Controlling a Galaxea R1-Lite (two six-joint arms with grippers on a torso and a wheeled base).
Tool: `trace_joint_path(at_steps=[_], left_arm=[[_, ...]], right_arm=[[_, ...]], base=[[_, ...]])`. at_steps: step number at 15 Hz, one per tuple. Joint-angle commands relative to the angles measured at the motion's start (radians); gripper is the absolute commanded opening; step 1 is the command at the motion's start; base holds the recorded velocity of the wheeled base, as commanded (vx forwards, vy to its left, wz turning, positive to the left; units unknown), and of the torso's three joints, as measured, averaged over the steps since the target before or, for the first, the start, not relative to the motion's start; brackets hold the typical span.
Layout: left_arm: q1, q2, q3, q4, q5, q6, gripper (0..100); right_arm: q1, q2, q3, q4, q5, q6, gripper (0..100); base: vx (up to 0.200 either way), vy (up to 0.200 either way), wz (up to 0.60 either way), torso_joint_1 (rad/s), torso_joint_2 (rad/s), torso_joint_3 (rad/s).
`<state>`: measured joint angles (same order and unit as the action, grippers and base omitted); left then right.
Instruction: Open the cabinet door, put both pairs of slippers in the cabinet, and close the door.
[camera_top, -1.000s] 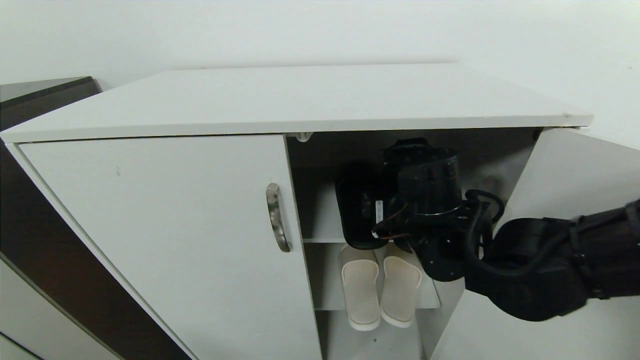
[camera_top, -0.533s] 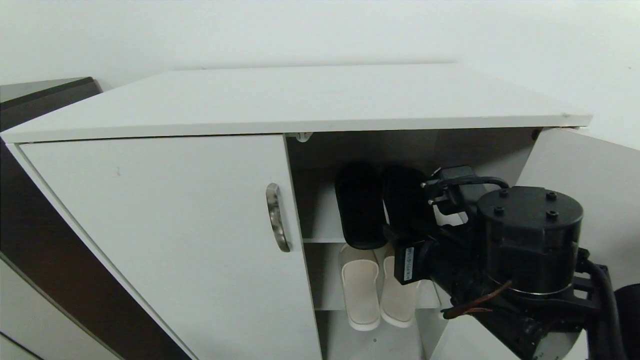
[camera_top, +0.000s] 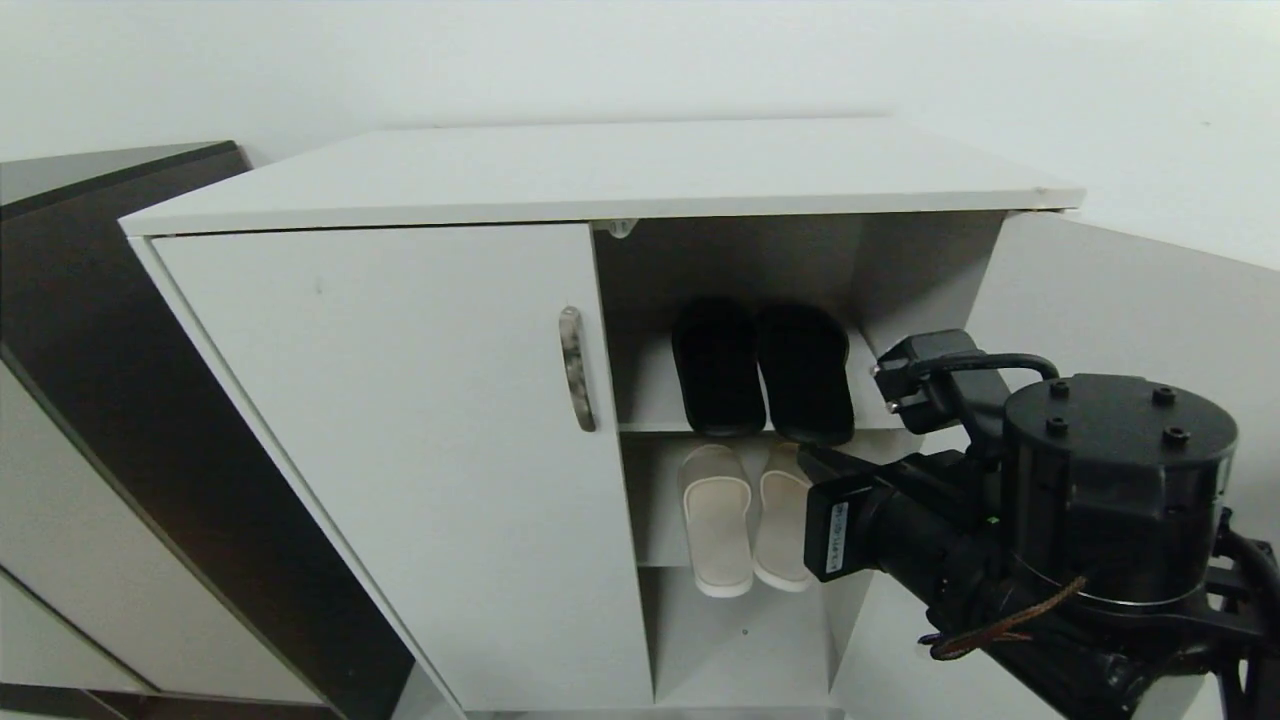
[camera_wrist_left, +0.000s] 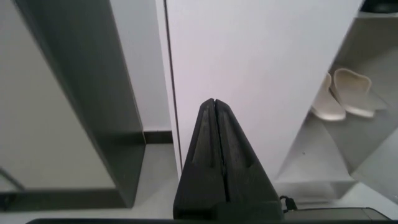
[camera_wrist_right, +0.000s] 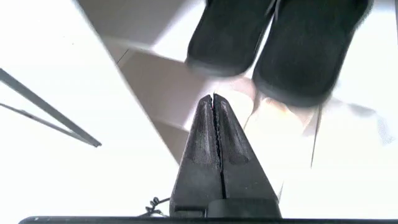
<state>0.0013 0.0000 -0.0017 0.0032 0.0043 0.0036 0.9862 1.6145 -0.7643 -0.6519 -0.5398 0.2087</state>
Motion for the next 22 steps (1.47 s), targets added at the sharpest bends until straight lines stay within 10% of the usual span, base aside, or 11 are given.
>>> trace_joint_path(at_steps=[1,13,22], left_arm=[[0.0,0.002,0.0,0.0,0.0,-0.001,0],[0.0,0.002,0.0,0.0,0.002,-0.002,0],[0.0,0.002,0.0,0.0,0.003,-0.004,0]], right_arm=[[0.002,-0.001,0.003,0.0,0.0,0.0,0],[0.017,0.002,0.034,-0.025,0.001,0.0,0],[0.016,0.018,0.103,-0.103,0.001,-0.068,0]], base=[[-0.2,0.0,0.0,-0.002,0.0,0.002],[-0.2,0.0,0.0,0.003,0.0,0.003],[0.0,0.0,0.0,0.0,0.0,0.0]])
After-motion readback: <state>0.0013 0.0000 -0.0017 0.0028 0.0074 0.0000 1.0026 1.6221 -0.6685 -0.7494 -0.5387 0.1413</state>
